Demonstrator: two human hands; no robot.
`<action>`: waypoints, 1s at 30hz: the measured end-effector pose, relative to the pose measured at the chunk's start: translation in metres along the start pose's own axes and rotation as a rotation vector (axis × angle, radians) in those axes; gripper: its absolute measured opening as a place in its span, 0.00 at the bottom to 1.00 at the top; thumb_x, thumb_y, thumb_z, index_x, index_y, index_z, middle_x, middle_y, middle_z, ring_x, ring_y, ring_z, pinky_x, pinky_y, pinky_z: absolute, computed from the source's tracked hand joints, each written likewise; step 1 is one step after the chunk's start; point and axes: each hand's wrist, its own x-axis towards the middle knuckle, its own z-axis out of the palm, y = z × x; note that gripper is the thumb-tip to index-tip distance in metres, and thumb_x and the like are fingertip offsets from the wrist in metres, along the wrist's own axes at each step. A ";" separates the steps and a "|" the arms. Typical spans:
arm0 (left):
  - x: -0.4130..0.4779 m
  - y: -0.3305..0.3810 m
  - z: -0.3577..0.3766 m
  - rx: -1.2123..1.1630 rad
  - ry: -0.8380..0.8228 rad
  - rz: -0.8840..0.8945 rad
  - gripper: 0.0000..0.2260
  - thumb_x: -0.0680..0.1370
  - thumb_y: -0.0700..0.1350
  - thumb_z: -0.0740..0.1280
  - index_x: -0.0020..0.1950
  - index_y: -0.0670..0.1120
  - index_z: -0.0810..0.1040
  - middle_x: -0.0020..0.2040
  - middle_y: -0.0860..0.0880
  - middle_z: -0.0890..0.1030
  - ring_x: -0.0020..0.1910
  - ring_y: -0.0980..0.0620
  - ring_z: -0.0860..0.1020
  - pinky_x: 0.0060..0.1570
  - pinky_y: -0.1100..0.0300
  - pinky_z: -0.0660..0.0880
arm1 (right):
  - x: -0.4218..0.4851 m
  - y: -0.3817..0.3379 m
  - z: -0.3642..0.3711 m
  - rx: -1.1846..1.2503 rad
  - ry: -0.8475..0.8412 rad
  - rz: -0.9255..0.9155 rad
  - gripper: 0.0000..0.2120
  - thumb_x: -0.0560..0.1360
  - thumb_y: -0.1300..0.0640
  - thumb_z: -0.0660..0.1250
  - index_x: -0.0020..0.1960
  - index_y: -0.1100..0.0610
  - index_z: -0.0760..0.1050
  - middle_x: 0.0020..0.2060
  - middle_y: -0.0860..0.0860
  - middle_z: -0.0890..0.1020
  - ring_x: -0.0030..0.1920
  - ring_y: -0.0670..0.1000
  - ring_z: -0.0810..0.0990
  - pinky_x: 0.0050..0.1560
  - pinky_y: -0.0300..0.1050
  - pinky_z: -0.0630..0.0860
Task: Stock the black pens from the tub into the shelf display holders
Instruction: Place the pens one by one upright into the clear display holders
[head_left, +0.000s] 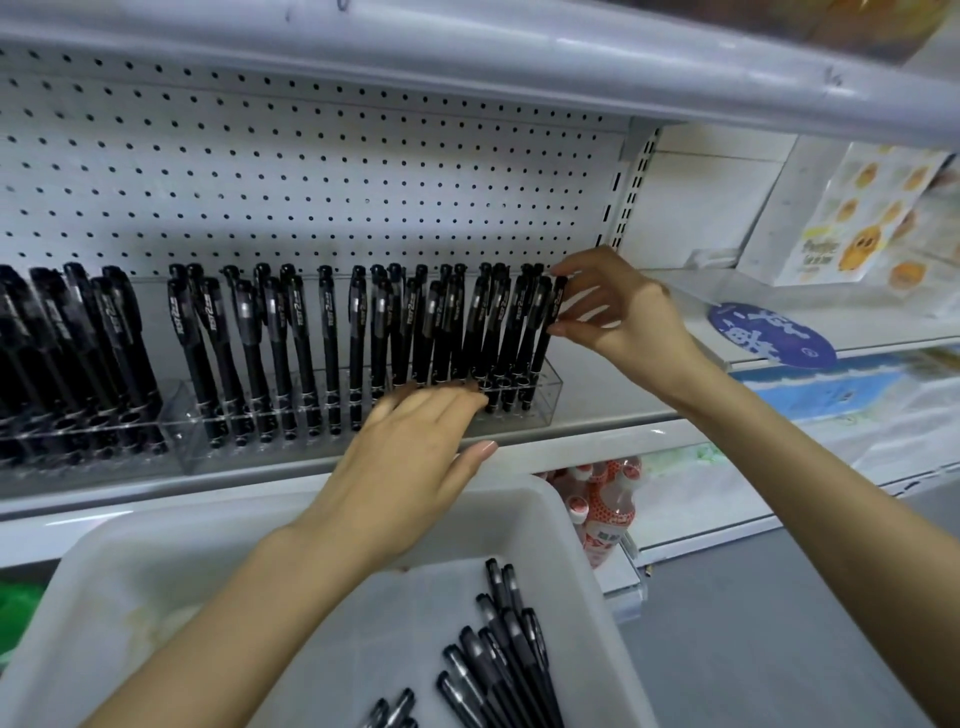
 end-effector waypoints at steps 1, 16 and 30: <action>0.000 0.001 -0.002 -0.003 -0.011 -0.001 0.26 0.79 0.61 0.46 0.73 0.53 0.63 0.70 0.57 0.68 0.70 0.58 0.63 0.68 0.59 0.57 | -0.001 0.000 -0.001 -0.011 0.001 0.003 0.23 0.68 0.60 0.76 0.54 0.41 0.70 0.46 0.48 0.80 0.43 0.47 0.82 0.47 0.40 0.79; -0.060 0.001 -0.049 -0.108 0.088 -0.032 0.25 0.79 0.58 0.50 0.75 0.52 0.60 0.76 0.54 0.59 0.74 0.61 0.53 0.72 0.65 0.44 | -0.052 -0.096 0.012 0.032 -0.124 -0.117 0.20 0.70 0.59 0.74 0.58 0.46 0.72 0.46 0.46 0.79 0.41 0.44 0.79 0.43 0.36 0.76; -0.268 -0.070 -0.085 0.257 0.058 -0.556 0.28 0.81 0.56 0.54 0.77 0.44 0.54 0.78 0.45 0.53 0.76 0.49 0.51 0.73 0.52 0.43 | -0.151 -0.166 0.166 0.173 -0.709 -0.024 0.12 0.69 0.51 0.74 0.50 0.52 0.79 0.44 0.49 0.82 0.42 0.48 0.81 0.45 0.38 0.75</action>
